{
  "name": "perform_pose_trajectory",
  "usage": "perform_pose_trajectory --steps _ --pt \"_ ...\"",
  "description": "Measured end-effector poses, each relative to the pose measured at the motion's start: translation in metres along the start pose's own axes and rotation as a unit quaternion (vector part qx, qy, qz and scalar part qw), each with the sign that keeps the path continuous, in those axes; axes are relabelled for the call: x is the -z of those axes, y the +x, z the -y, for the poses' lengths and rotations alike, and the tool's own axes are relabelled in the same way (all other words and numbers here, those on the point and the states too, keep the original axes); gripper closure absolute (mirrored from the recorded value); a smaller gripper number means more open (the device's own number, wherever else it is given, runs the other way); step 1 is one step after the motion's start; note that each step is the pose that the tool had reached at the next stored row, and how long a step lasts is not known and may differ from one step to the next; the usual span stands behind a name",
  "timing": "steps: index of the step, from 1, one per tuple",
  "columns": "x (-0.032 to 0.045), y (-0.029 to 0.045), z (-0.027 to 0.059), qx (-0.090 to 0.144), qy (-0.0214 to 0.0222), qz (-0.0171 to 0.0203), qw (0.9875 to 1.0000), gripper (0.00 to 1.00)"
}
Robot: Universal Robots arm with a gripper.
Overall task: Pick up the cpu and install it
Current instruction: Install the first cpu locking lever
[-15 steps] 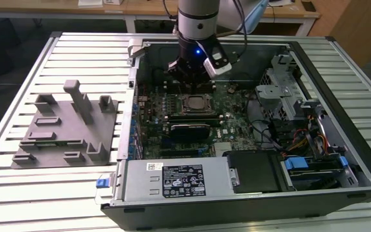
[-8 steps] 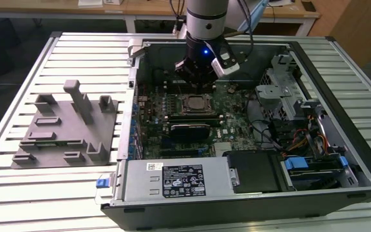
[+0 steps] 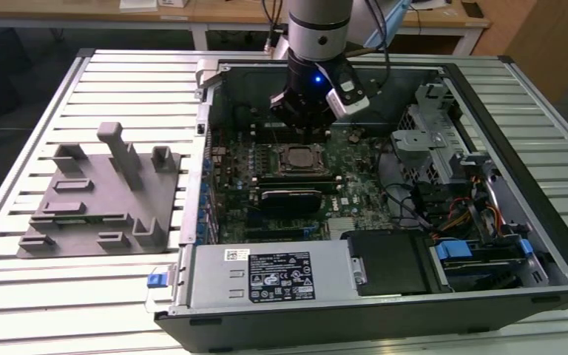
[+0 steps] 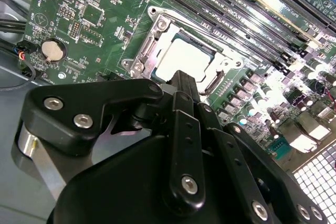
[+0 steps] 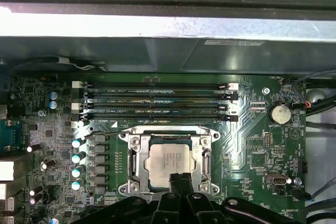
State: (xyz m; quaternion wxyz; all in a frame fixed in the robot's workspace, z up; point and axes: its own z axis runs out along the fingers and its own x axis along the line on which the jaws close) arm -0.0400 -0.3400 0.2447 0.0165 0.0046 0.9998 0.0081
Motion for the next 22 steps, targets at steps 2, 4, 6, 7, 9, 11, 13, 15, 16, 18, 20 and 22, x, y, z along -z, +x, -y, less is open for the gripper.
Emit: perform_pose_trajectory --steps 2,4,6,7,9,11,13,15,16,18,20,22 --pt "0.0000 0.0000 0.0000 0.000 0.0000 0.0000 1.0000 0.89" --pt "0.0000 -0.0001 0.0000 0.000 0.0000 0.0000 1.0000 0.89" --pt "0.0000 -0.0001 0.0000 0.000 0.0000 0.0000 1.0000 0.89" --pt "0.0000 -0.0001 0.0000 0.000 0.0000 0.0000 1.0000 0.89" --pt "0.0000 0.0010 0.0000 0.000 -0.0001 0.0000 1.0000 0.89" --pt "0.0002 0.0048 0.0000 0.000 -0.0001 0.0000 1.0000 0.89" --pt "0.0003 0.0097 0.0001 0.000 -0.0001 0.0000 1.0000 0.89" --pt "0.0005 0.0152 0.0001 0.000 -0.0001 0.0000 1.0000 0.89" --pt "0.0006 0.0179 0.0001 0.000 -0.0001 0.0000 1.0000 0.89" --pt "0.0008 0.0233 0.0002 0.000 -0.0001 0.0000 1.0000 0.89" --pt "0.0009 0.0287 0.0002 0.000 -0.0002 0.0000 1.0000 0.89" --pt "0.0011 0.0335 0.0002 0.000 -0.0001 0.0000 1.0000 0.89"
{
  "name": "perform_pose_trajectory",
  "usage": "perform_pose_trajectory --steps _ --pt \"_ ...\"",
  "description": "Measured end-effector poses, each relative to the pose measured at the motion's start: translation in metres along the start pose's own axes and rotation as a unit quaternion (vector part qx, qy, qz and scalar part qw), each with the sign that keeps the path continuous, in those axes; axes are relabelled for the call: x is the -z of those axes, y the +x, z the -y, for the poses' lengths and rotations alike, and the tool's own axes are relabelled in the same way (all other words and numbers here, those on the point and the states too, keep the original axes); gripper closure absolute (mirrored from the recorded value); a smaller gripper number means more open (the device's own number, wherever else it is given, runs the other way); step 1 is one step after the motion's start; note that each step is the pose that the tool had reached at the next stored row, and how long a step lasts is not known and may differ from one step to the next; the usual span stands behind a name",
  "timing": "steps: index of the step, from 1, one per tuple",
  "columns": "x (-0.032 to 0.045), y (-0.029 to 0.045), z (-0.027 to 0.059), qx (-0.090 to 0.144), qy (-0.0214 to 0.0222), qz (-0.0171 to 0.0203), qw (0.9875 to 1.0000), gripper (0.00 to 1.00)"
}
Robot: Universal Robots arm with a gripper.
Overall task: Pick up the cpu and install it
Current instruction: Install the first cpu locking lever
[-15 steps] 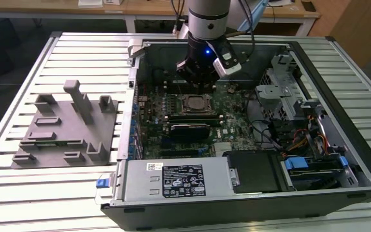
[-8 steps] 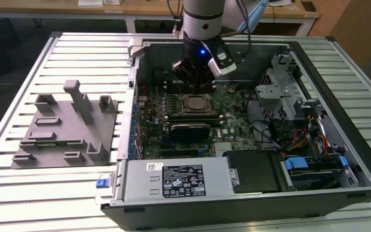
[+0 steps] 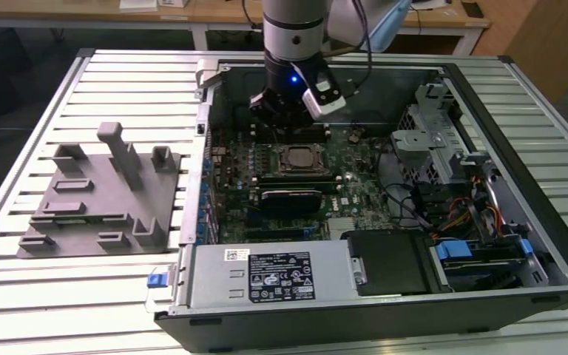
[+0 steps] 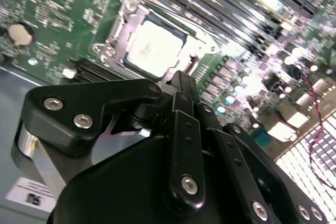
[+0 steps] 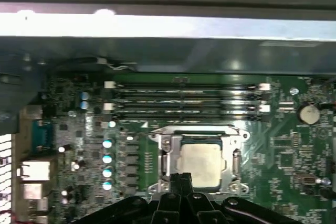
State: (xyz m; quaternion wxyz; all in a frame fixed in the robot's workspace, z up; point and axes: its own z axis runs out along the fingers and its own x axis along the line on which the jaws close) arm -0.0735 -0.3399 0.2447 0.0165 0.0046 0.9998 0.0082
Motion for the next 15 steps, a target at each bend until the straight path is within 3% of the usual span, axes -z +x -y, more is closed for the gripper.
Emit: perform_pose_trajectory --steps 7,15 --pt "0.0005 0.0164 0.0001 0.000 0.0000 0.0000 1.0000 0.89" --pt "0.0009 0.0300 0.0003 0.000 0.0000 0.0000 1.0000 0.89"
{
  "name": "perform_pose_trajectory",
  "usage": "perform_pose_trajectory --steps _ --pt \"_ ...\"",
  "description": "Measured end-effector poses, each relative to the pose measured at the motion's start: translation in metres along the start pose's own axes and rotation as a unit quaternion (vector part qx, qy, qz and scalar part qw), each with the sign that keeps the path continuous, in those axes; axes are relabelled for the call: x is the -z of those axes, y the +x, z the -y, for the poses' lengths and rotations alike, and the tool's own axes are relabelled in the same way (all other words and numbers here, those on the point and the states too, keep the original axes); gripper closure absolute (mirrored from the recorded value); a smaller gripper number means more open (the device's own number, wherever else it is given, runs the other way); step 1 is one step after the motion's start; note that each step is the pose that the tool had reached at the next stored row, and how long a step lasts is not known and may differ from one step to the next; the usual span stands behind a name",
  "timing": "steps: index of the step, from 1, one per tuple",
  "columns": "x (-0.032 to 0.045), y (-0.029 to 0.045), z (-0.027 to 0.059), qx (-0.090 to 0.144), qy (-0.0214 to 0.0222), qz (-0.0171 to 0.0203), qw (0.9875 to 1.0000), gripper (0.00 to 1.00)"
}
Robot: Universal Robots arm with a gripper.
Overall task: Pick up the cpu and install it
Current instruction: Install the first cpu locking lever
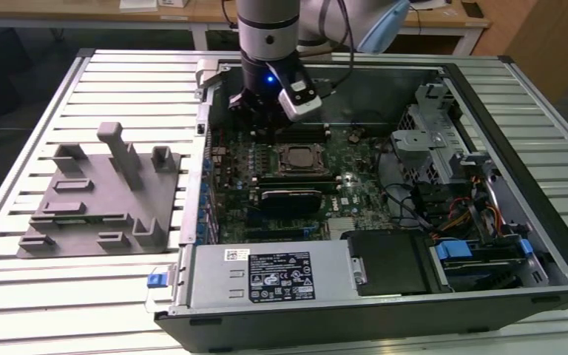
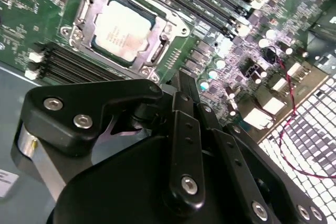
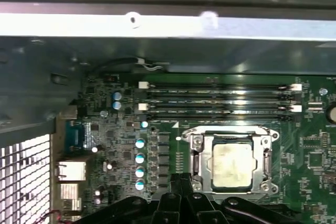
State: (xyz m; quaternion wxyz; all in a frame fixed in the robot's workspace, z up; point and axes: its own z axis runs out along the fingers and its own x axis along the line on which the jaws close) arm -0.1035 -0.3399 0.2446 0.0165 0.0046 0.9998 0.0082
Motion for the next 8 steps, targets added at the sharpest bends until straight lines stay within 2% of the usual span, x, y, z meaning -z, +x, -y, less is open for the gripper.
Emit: perform_pose_trajectory --steps 6,7,8 --pt "0.0001 0.0018 0.0000 0.000 0.0000 0.0000 1.0000 0.89" --pt "0.0002 0.0019 0.0001 0.000 -0.0009 0.0000 1.0000 0.89" --pt "0.0001 0.0020 0.0001 0.000 -0.0039 0.0001 1.0000 0.89"
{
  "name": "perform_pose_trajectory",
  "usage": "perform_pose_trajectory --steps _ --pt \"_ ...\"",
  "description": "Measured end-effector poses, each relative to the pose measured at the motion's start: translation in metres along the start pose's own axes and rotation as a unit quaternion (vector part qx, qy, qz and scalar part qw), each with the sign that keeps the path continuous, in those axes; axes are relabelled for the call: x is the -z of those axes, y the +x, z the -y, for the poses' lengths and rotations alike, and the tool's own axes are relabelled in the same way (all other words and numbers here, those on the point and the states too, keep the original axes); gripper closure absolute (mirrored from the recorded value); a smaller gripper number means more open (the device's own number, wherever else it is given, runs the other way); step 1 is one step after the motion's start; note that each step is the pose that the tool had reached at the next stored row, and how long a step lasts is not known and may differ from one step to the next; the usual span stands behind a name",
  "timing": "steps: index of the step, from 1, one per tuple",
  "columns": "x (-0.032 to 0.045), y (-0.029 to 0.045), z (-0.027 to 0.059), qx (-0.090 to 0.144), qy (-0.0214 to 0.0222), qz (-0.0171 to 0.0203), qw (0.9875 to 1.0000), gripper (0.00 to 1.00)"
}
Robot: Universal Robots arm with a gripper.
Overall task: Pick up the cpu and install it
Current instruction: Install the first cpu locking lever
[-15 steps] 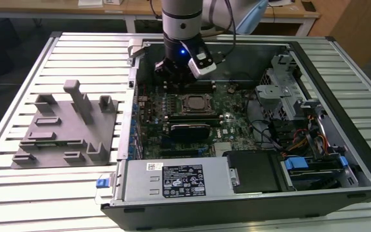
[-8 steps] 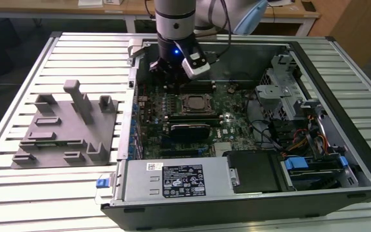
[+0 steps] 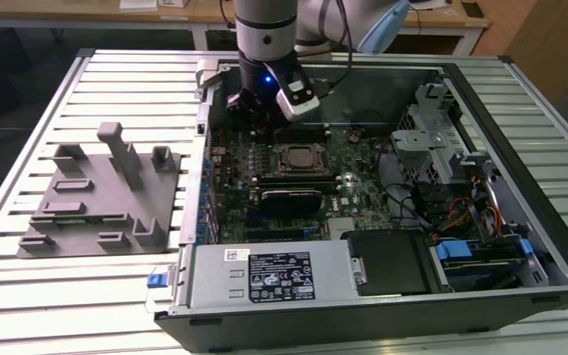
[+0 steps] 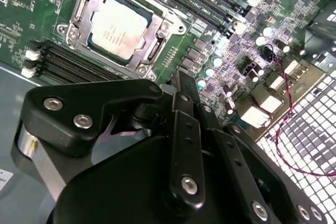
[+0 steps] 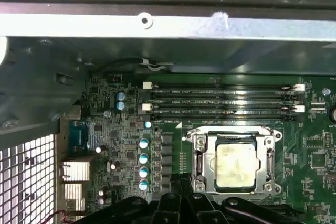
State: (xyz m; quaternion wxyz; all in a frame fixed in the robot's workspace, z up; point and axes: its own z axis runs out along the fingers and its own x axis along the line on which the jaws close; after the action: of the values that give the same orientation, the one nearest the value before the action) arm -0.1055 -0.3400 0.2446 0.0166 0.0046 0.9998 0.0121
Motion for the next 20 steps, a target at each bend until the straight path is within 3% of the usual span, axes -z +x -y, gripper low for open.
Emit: perform_pose_trajectory --steps 5,11,14,20 --pt "-0.0001 0.0038 0.0000 0.000 -0.0139 -0.0001 0.9999 0.89" --pt "-0.0006 0.0085 0.0000 -0.001 -0.0434 -0.0003 0.9991 0.89" --pt "-0.0006 0.0101 0.0001 -0.002 -0.0527 -0.0004 0.9986 0.89" --pt "-0.0008 0.0112 0.0002 -0.003 -0.0800 -0.0007 0.9968 0.89"
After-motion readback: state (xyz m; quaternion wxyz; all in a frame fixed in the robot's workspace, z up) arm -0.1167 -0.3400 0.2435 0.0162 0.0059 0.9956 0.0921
